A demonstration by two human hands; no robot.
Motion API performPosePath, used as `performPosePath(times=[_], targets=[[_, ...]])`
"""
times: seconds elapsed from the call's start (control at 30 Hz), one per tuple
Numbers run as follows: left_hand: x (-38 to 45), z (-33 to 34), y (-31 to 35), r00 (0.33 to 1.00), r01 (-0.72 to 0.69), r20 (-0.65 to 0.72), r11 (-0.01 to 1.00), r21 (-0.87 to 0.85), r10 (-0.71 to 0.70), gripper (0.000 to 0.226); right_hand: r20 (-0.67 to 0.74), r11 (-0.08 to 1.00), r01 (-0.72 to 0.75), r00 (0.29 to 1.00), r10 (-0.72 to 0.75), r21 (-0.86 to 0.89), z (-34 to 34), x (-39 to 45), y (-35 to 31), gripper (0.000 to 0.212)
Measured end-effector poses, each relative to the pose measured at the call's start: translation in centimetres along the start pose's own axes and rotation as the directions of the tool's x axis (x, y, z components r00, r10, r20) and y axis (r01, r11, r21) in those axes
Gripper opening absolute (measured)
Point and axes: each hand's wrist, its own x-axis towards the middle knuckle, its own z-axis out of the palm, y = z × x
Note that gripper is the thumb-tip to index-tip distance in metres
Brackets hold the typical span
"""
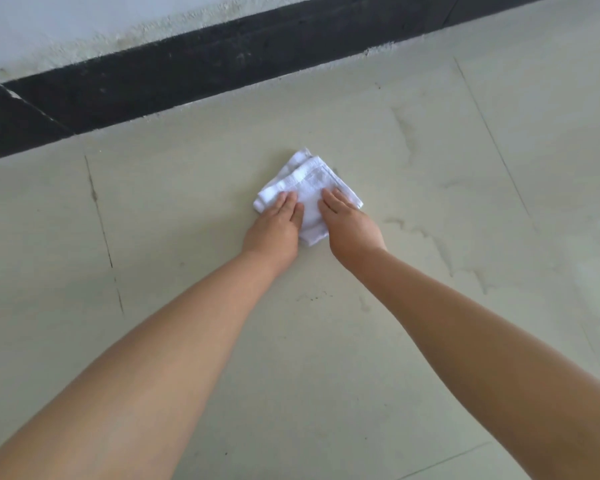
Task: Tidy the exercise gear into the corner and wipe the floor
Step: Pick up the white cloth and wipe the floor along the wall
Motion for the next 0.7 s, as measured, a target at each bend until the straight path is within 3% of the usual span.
performPosePath(times=[0.17, 0.23, 0.33, 0.5, 0.7], targets=[[-3.2, 2.1, 2.2, 0.996, -0.087, 0.035, 0.996, 0.014, 0.086, 0.051, -0.045, 0.996, -0.076, 0.996, 0.078, 0.042, 2.2, -4.6, 0.4, 0.053], [-4.7, 2.8, 3.3, 0.989, -0.143, -0.036, 0.989, -0.033, 0.142, 0.062, -0.064, 0.996, -0.083, 0.994, 0.084, 0.019, 3.7, -7.1, 0.2, 0.055], [-4.9, 4.0, 2.8, 0.97, -0.2, -0.127, 0.978, 0.067, 0.207, 0.05, -0.051, 0.991, -0.131, 0.99, 0.133, 0.04, 5.3, -8.9, -0.1, 0.053], [-1.7, 2.9, 2.8, 0.967, -0.143, -0.217, 0.989, -0.045, 0.13, 0.046, -0.021, 0.981, -0.164, 0.986, 0.167, 0.107, 3.6, -5.6, 0.2, 0.054], [4.7, -1.2, 1.3, 0.989, 0.075, -0.124, 0.993, -0.093, -0.086, 0.048, -0.109, 0.983, -0.15, 0.981, 0.161, 0.105, -1.3, 3.0, 1.4, 0.055]])
